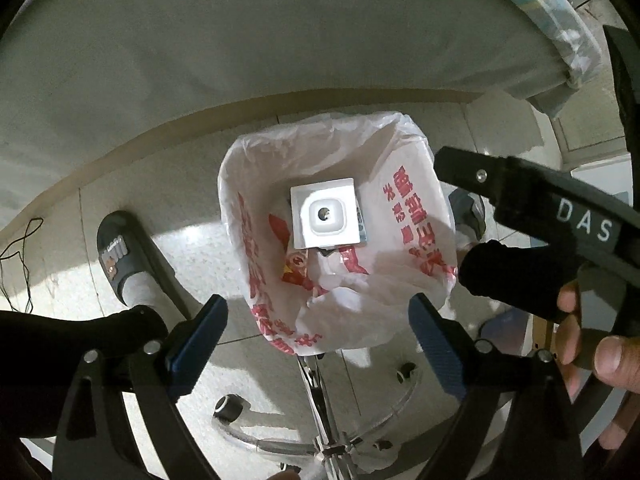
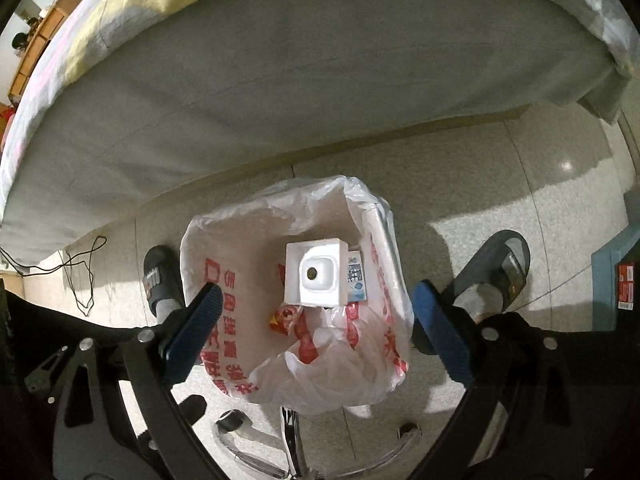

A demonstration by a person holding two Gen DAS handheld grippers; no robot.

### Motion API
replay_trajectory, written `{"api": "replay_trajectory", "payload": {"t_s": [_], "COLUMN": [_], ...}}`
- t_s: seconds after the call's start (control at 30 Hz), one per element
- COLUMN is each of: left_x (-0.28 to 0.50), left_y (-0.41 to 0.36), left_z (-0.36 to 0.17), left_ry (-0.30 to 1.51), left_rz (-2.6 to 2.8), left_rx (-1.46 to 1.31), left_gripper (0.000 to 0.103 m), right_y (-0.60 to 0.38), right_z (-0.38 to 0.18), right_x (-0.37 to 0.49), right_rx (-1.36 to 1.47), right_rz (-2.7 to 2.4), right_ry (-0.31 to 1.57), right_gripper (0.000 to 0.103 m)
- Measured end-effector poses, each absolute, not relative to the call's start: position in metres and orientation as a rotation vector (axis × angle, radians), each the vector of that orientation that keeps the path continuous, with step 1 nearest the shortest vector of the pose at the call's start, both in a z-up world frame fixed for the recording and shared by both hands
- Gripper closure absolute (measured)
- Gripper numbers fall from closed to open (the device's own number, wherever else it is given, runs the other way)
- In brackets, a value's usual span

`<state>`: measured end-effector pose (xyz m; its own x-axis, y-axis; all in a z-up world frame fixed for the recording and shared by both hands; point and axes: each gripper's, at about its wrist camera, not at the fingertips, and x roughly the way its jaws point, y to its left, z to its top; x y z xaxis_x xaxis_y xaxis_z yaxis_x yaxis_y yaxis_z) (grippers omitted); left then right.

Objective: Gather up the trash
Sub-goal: 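Open both tools to drop the ointment box and white tray into the bag, then move both tools back over the bed toward the snack wrappers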

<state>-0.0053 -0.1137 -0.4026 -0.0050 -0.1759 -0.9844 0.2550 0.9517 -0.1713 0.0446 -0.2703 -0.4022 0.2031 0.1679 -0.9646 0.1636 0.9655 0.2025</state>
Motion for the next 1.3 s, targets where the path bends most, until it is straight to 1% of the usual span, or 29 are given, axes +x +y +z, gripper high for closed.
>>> {"api": "replay_trajectory", "payload": {"t_s": [0.47,0.7,0.8,1.07,1.3], "left_x": [-0.007,-0.008,-0.008,-0.008,0.003], "left_y": [-0.104,-0.1,-0.098,-0.093,-0.079], "left_z": [-0.382,-0.366,-0.357,-0.326,-0.3], "left_ry": [1.445,1.373,1.343,1.245,1.16], "left_rz": [-0.312,-0.288,-0.284,-0.271,-0.225], "left_rx": [0.058,0.053,0.039,0.025,-0.033], "left_gripper": [0.014,0.014,0.008,0.008,0.008], "right_y": [-0.27,-0.279,-0.284,-0.298,-0.302], "right_z": [-0.389,-0.371,-0.357,-0.32,-0.276], "right_x": [0.03,0.017,0.011,0.0,-0.007], "right_rx": [0.286,0.343,0.375,0.442,0.392], "right_rz": [0.015,0.023,0.046,0.048,0.046], "right_ry": [1.34,1.294,1.234,1.079,0.96], "right_gripper": [0.009,0.009,0.009,0.008,0.008]}}
